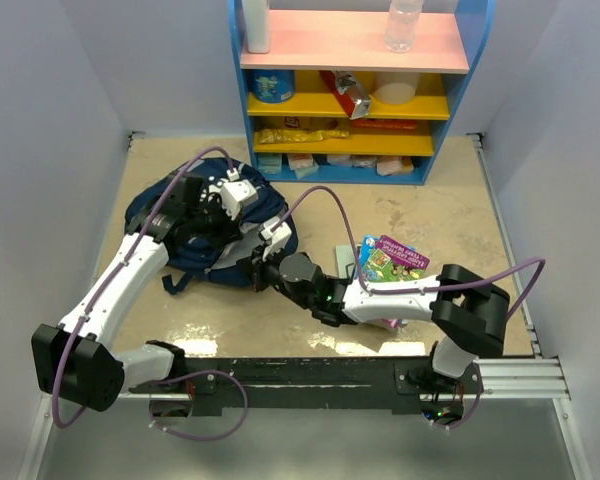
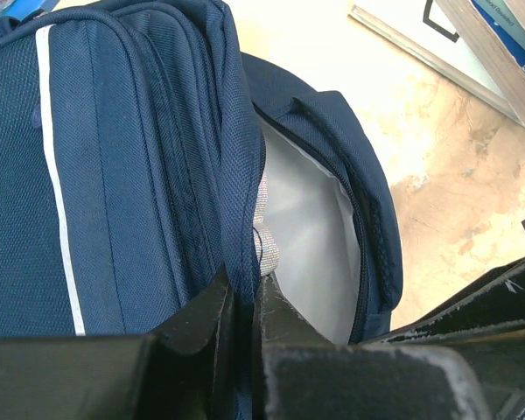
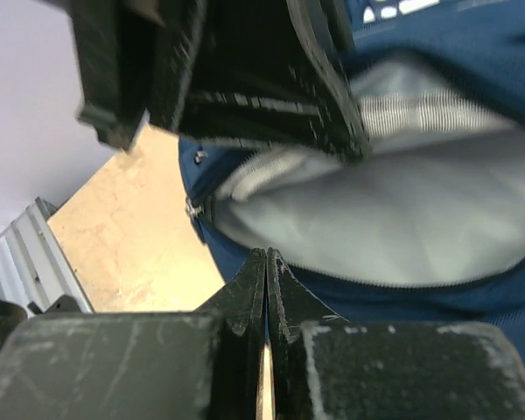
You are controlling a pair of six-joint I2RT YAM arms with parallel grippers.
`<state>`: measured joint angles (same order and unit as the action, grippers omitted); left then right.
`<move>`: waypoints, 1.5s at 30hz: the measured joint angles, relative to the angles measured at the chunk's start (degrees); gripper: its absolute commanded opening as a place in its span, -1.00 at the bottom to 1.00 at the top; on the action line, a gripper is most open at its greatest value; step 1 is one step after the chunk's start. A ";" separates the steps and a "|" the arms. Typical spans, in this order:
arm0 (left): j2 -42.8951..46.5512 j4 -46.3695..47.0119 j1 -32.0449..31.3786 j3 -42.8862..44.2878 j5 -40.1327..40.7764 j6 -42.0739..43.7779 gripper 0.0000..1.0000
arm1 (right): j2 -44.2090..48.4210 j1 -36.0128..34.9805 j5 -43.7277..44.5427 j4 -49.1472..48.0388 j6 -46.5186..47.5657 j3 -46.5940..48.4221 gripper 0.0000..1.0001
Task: Pack the student bag
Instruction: Unzip the student bag at the center of the board.
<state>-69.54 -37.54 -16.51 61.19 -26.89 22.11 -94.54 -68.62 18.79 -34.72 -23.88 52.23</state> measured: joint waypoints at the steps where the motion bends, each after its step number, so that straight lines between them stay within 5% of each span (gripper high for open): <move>1: 0.00 -0.09 0.00 0.00 -0.11 -0.07 -1.00 | 0.00 -0.04 0.15 -0.22 0.57 0.37 -1.00; 16: 0.00 -2.71 -0.02 2.60 -0.94 -0.59 -1.00 | -10.54 -1.84 0.87 -3.48 -1.49 1.01 -1.00; 24: -0.02 -8.55 0.20 11.10 1.38 -0.44 -1.00 | -10.95 -1.88 1.27 -6.32 -6.23 -3.19 -1.00; 31: -0.24 -11.91 8.94 20.85 -1.44 0.13 -1.00 | -13.35 -1.88 1.25 -6.54 -10.49 -8.50 -1.00; 34: -0.24 -11.85 9.88 20.11 -3.74 0.35 -1.00 | -10.27 -1.88 1.46 -0.02 -9.25 -7.15 -0.40; 35: -0.24 -11.63 9.86 19.37 -4.37 0.55 -1.00 | -9.01 -1.88 1.62 3.21 -8.85 -6.03 -0.02; 36: -0.17 -11.04 9.86 18.12 -5.18 0.90 -1.00 | -7.37 -1.79 2.21 7.72 -8.37 -4.04 0.96; 41: -0.35 -9.18 9.86 10.36 -7.91 3.30 -1.00 | 4.57 2.62 -1.90 24.72 -8.81 5.49 0.97; 45: -1.16 -8.79 9.99 5.62 -9.11 6.19 -1.00 | 20.17 16.59 -2.84 37.46 -12.57 7.74 0.97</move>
<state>-70.70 -46.33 -6.52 66.81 -36.01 28.29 -74.37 -52.03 15.94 2.74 -36.45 59.96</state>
